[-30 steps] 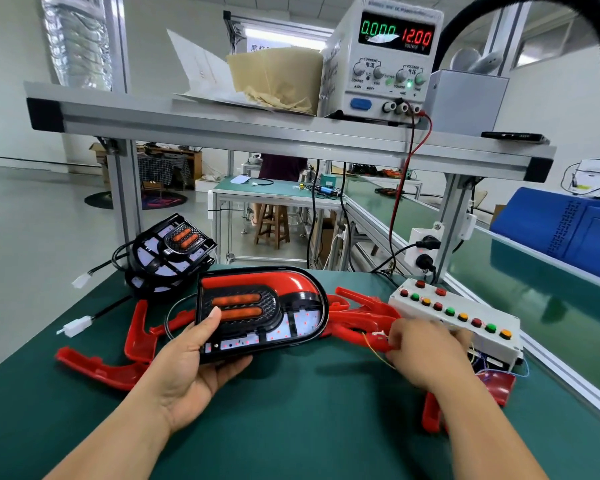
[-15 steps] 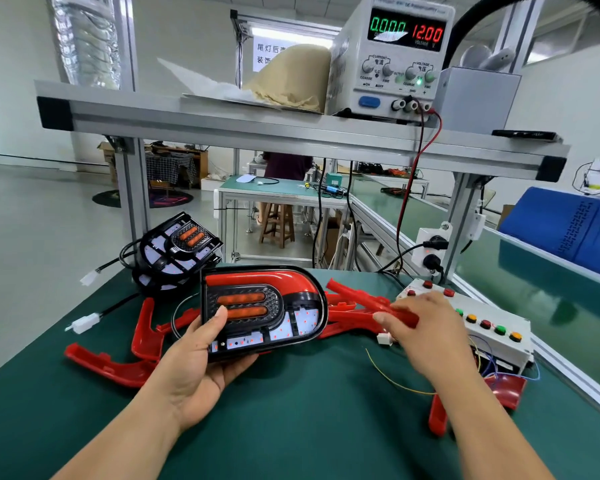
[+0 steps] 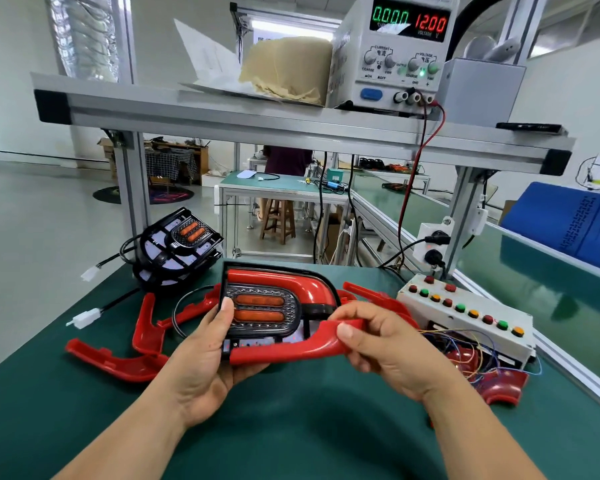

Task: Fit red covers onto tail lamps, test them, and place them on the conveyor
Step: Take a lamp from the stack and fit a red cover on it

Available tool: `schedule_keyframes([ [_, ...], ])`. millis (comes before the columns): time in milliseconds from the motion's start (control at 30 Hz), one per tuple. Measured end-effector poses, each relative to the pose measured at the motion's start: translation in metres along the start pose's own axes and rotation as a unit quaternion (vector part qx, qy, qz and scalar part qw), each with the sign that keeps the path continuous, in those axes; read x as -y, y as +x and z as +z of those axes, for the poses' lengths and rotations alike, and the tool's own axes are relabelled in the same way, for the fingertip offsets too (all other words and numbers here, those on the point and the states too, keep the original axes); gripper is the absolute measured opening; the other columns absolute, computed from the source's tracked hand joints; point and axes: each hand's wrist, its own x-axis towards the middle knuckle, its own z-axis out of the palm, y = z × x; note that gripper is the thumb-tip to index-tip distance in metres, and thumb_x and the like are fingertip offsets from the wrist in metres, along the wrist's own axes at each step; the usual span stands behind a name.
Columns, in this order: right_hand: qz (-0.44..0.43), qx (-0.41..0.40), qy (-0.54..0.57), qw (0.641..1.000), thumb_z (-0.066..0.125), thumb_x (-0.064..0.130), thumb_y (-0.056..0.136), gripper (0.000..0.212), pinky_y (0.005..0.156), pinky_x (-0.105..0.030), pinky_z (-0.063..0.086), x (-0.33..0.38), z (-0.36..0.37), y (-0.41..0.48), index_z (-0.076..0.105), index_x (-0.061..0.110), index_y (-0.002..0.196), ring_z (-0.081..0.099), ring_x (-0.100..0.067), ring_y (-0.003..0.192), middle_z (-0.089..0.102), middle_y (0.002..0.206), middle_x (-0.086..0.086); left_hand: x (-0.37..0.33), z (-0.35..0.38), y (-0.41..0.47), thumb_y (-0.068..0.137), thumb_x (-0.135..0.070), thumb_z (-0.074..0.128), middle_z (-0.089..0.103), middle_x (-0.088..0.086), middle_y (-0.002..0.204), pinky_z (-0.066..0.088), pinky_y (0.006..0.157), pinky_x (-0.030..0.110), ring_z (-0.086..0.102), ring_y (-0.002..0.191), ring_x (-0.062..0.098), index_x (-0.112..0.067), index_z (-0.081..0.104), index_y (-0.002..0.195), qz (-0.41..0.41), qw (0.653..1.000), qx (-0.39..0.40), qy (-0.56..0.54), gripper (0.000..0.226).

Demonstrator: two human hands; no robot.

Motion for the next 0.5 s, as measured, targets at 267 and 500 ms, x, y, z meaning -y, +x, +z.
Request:
schedule_keyframes([
  [267, 0.053, -0.036, 0.05, 0.997, 0.065, 0.019, 0.082, 0.023, 0.042, -0.019, 0.034, -0.002, 0.013, 0.003, 0.061, 0.003, 0.099, 0.045, -0.01, 0.045, 0.052, 0.058, -0.007, 0.001, 0.002, -0.004, 0.081, -0.05, 0.055, 0.074, 0.013, 0.11, 0.06, 0.065, 0.039, 0.074, 0.089, 0.029, -0.02, 0.062, 0.122, 0.012, 0.999, 0.034, 0.018, 0.052],
  [500, 0.07, -0.113, 0.043, 0.99, 0.066, 0.01, 0.089, 0.018, 0.042, -0.022, 0.038, -0.008, 0.02, 0.008, 0.052, 0.007, 0.1, 0.049, -0.013, 0.047, 0.053, 0.063, -0.006, 0.0, 0.002, -0.001, 0.079, -0.049, 0.056, 0.074, 0.014, 0.107, 0.06, 0.061, 0.038, 0.074, 0.087, 0.029, -0.017, 0.06, 0.124, 0.01, 1.0, 0.019, -0.004, 0.055],
])
